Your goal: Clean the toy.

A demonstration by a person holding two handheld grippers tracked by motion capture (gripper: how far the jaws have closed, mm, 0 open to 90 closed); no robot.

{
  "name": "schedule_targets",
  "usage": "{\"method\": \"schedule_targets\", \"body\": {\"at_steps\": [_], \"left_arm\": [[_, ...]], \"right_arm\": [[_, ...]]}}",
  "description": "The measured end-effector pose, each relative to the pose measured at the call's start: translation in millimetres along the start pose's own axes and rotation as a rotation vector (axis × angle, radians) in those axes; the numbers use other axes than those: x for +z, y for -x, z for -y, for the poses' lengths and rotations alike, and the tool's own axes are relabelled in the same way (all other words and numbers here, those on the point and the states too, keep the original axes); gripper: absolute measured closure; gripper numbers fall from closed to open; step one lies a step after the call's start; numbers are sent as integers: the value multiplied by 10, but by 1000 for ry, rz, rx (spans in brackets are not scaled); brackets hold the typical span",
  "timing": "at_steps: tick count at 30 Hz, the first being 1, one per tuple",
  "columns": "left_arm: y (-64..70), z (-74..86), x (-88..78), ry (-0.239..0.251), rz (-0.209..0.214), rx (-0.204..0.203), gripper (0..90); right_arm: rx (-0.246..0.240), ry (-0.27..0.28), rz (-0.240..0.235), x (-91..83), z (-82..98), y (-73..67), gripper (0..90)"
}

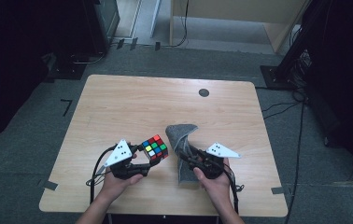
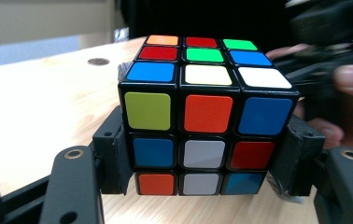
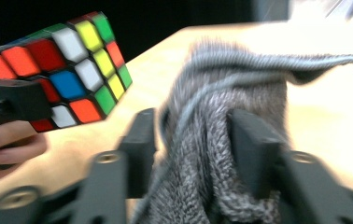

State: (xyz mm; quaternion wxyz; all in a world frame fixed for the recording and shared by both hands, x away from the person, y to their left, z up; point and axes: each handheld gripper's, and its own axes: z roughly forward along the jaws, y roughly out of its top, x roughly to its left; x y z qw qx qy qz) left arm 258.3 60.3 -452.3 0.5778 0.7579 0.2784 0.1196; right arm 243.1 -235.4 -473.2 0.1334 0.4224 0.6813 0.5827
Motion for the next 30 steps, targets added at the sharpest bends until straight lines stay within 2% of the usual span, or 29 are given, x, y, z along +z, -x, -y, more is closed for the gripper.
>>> {"method": "schedule_targets", "body": {"at_steps": [1, 3, 6, 9, 12, 15, 19, 23, 27, 29, 30], "left_arm": [[-9, -6, 5, -2, -12, -13, 345], [-31, -27, -1, 0, -28, -32, 344], [-57, -59, -13, 11, -51, -69, 344], [-45, -84, -8, 23, -60, -101, 344], [4, -115, 14, 29, -61, -121, 344], [57, -139, 40, 43, -58, -137, 344], [125, -155, 88, 28, -52, -131, 344], [183, -151, 126, 19, -42, -132, 344], [242, -146, 155, 11, -22, -125, 344], [259, -145, 164, 9, -16, -123, 344], [263, -145, 166, 8, -14, -125, 344]], "right_arm": [[-43, 37, 0, -10, -12, -49, 429], [-114, 67, 3, -9, -24, -133, 366], [-169, 92, -21, 13, 2, -224, 297], [-185, 81, -59, 90, 54, -328, 245], [-209, 86, -70, 157, 100, -443, 215], [-229, 109, -39, 212, 129, -527, 205], [-203, 144, -12, 275, 146, -553, 198], [-205, 157, -20, 296, 156, -570, 222], [-224, 170, 8, 303, 166, -595, 254], [-234, 180, 19, 292, 166, -605, 290], [-237, 182, 24, 290, 168, -609, 337]]}}
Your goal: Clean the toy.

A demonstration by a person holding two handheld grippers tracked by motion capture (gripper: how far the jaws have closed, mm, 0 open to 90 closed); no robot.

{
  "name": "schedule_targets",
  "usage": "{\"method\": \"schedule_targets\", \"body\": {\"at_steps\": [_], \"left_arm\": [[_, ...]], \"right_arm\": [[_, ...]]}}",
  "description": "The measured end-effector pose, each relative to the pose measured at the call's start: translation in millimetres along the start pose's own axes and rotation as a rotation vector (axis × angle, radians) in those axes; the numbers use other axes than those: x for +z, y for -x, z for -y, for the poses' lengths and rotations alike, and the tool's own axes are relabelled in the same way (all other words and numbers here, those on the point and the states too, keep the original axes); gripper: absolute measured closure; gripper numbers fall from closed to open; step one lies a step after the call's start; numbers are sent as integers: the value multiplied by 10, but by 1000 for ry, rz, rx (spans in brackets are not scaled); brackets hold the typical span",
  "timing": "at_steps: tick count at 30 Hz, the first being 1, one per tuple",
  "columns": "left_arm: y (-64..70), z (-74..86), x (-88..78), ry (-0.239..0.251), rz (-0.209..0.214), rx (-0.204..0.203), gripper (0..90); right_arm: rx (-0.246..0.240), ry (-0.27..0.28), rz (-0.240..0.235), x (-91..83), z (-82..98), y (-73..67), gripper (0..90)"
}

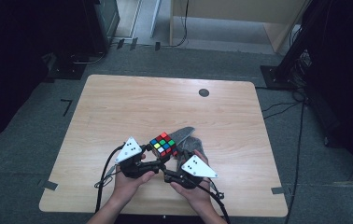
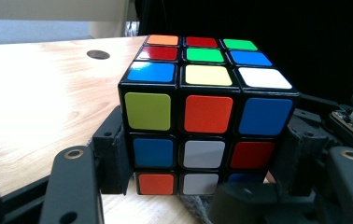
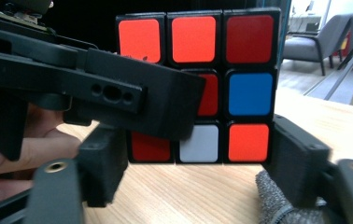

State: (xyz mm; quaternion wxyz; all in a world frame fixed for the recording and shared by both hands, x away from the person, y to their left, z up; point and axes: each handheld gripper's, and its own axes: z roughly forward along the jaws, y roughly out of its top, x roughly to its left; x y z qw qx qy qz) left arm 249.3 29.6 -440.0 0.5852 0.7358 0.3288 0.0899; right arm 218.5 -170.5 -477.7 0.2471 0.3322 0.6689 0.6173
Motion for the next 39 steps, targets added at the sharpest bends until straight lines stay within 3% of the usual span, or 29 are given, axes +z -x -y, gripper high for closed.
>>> {"method": "schedule_targets", "body": {"at_steps": [6, 8, 12, 15, 17, 20, 24, 29, 34, 36, 38, 39], "left_arm": [[-30, 8, 11, -3, 25, -23, 339], [-41, -4, -4, 16, 28, -35, 305], [-98, -69, -97, 59, -11, -45, 174], [-165, -76, -148, 67, -28, -30, 135], [-232, -61, -162, 45, -57, -12, 120], [-327, -23, -152, 5, -86, -15, 98], [-373, 47, -110, -43, -119, 31, 97], [-377, 91, -57, -77, -89, 70, 101], [-358, 102, 59, -159, -222, 86, 180], [-352, 107, 74, -168, -232, 106, 238], [-331, 123, 109, -169, -282, 185, 261], [-331, 123, 109, -169, -282, 185, 286]], "right_arm": [[-20, -16, 25, -17, 3, -13, 347], [-25, -28, 29, -19, 0, -11, 348], [-25, -85, 61, -23, 26, 52, 349], [-10, -97, 75, -44, 14, 138, 349], [-18, -99, 69, -69, -8, 192, 349], [-57, -123, 68, -137, -50, 285, 349], [11, -162, 45, -206, -121, 437, 349], [67, -185, 34, -278, -205, 552, 349], [103, -199, 17, -312, -252, 589, 349], [125, -205, 3, -320, -271, 592, 349], [132, -212, -6, -321, -290, 590, 349], [136, -215, -12, -321, -298, 587, 349]]}}
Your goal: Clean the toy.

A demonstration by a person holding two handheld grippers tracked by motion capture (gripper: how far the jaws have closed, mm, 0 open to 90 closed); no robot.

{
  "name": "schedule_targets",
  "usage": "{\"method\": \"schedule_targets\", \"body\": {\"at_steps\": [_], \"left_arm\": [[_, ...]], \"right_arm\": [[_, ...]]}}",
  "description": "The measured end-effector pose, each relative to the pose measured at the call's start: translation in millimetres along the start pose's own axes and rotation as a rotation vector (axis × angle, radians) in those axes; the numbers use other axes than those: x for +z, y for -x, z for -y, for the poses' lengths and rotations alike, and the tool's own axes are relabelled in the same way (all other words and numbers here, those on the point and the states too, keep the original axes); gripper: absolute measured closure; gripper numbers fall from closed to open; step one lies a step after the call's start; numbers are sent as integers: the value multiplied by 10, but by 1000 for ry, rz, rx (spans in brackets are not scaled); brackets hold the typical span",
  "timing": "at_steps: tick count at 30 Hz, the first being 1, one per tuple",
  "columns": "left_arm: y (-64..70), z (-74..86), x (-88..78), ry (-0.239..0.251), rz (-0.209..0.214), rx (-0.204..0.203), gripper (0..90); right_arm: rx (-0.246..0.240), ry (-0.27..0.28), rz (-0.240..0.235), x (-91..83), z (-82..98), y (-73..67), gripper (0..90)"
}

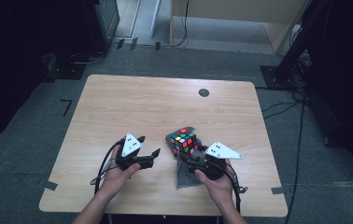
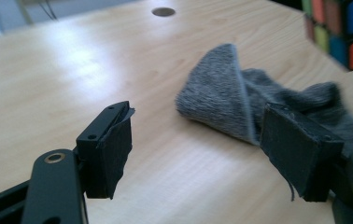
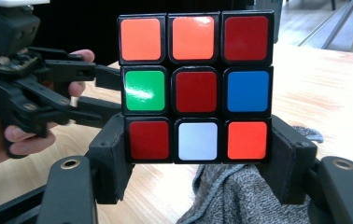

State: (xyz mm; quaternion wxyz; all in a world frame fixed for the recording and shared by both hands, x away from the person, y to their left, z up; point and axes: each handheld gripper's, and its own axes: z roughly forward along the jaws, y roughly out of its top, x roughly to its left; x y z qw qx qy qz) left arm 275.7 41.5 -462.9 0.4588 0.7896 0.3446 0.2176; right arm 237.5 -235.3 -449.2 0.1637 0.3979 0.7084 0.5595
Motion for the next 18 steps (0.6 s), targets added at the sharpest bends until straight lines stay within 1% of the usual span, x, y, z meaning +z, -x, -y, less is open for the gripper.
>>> {"method": "schedule_targets", "body": {"at_steps": [1, 2, 3, 4, 5, 6, 7, 8, 9, 10, 11, 12, 14, 16, 18], "left_arm": [[17, 0, 29, -15, -17, 34, 320], [18, 10, 43, 0, 10, 35, 314], [23, 20, 51, 18, 44, 38, 274], [32, 26, 56, 21, 69, 42, 249], [42, 29, 58, 14, 89, 46, 247], [57, 29, 56, -5, 102, 48, 247], [70, 32, 53, -19, 107, 57, 239], [92, 50, 44, -22, 123, 91, 192], [98, 62, 35, -14, 147, 112, 132], [106, 70, 15, 6, 189, 122, 117], [114, 67, 2, 22, 203, 128, 110], [124, 65, -9, 36, 204, 137, 94], [146, 67, -38, 75, 222, 167, 94], [168, 73, -52, 99, 230, 198, 95], [199, 81, -59, 124, 217, 232, 101]], "right_arm": [[2, -4, -9, -2, -6, -2, 349], [6, -6, -14, -1, -11, -7, 349], [10, -8, -18, 1, -15, -11, 349], [14, -10, -23, 3, -17, -13, 349], [18, -14, -29, 5, -20, -14, 349], [23, -15, -34, 5, -22, -16, 349], [30, -17, -40, 3, -25, -19, 349], [35, -17, -46, 1, -28, -20, 349], [41, -18, -58, -1, -34, -24, 349], [46, -18, -66, 0, -39, -28, 348], [58, -21, -84, 1, -44, -32, 348], [69, -26, -102, 2, -48, -33, 348], [85, -34, -124, 9, -54, -48, 348], [90, -47, -146, 20, -59, -73, 348], [90, -64, -160, 39, -64, -106, 348]]}}
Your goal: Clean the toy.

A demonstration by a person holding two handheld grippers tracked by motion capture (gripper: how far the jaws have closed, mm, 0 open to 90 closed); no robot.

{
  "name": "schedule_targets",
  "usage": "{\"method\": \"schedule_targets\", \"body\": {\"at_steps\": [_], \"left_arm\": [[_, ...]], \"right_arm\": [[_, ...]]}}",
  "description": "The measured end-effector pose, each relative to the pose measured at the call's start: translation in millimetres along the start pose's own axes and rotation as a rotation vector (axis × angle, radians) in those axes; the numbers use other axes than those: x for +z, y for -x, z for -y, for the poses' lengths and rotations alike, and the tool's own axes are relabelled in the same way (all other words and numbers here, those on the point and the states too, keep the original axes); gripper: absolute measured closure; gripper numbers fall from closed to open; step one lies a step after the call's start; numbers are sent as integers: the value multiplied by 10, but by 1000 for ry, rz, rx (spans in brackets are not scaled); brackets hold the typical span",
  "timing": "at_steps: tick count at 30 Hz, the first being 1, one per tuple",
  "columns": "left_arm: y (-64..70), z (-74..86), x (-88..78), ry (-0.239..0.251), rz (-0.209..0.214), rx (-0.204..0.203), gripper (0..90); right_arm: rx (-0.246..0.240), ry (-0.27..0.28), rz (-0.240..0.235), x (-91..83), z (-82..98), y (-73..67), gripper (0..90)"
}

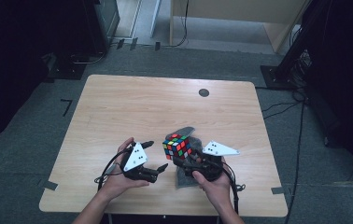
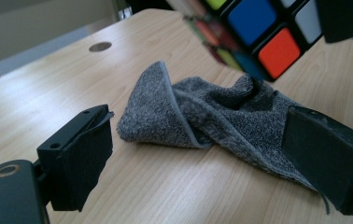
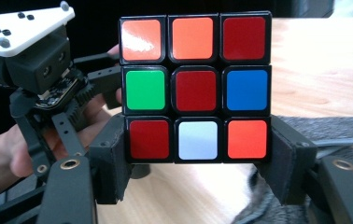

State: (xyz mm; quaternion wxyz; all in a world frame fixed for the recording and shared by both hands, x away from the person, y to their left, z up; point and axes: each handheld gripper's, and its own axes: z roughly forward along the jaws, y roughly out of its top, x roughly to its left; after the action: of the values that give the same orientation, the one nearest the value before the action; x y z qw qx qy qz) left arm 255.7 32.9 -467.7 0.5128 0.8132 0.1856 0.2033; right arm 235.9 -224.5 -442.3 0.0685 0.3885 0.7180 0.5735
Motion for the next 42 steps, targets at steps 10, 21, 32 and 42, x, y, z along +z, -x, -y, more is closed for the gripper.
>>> {"method": "schedule_targets", "body": {"at_steps": [10, 21, 32, 42], "left_arm": [[111, 38, 22, 79, -62, 180, 137], [216, 60, 65, 95, -84, 282, 266], [142, 83, 33, 48, -73, 202, 332], [-185, 171, -101, 24, -70, -36, 335]], "right_arm": [[32, -86, -29, 108, 24, -74, 348], [78, -140, -52, 168, 47, -81, 347], [82, -89, -49, 150, 37, -85, 306], [-23, 86, 217, -78, 36, 127, 315]]}}
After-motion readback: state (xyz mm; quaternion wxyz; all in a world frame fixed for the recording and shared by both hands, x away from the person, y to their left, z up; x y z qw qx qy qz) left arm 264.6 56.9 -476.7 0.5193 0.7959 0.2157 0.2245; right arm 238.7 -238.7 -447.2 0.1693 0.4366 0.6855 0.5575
